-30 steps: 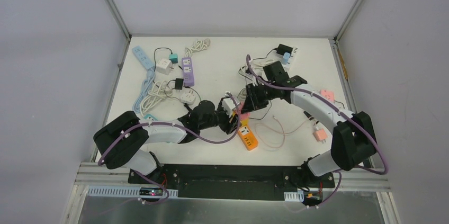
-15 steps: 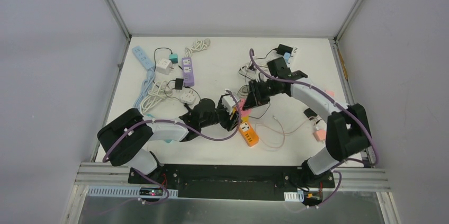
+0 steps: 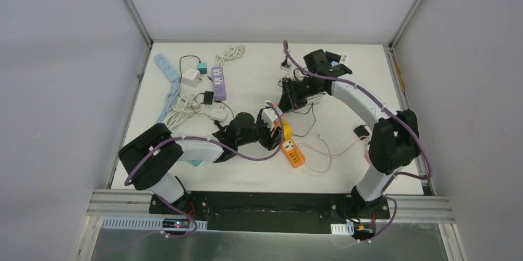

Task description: Pull the plug off the socket

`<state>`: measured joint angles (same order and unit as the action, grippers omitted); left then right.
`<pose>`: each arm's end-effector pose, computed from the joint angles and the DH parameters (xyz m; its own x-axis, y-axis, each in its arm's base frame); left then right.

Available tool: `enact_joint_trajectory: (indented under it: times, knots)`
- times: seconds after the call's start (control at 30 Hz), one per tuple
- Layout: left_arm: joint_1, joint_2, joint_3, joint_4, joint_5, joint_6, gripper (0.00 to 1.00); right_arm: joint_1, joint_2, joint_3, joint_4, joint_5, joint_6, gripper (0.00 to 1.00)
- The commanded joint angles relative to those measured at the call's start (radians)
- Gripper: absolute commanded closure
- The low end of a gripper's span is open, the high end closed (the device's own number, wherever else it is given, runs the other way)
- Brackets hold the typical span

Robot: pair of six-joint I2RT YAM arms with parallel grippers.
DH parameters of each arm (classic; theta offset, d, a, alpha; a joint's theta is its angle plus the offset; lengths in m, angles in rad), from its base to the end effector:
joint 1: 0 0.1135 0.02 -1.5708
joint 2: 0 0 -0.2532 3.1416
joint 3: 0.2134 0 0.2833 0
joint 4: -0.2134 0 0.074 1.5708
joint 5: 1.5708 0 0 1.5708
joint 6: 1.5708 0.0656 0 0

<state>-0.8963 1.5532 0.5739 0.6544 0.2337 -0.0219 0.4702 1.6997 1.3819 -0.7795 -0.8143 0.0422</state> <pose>0.2069 -0.2831 0.1263 -0.2189 0.2397 -0.9458 0.8923 0.4415 -0.0947 0.3248 0.2186 0.2291 -0.8183 -0.3834 -0.4283 -0.5726 0.4783 0.6659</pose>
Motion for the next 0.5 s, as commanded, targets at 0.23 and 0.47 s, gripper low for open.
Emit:
enact_joint_trajectory:
  times: [0.23, 0.47]
  knots:
    - [-0.008, -0.011, 0.007, -0.142, 0.002, -0.033, 1.0, -0.094, -0.191, -0.165, -0.011, -0.076, -0.156, 1.0]
    - [-0.007, -0.053, 0.064, -0.198, -0.017, -0.098, 0.31, -0.363, -0.294, -0.165, -0.105, -0.07, -0.348, 1.0]
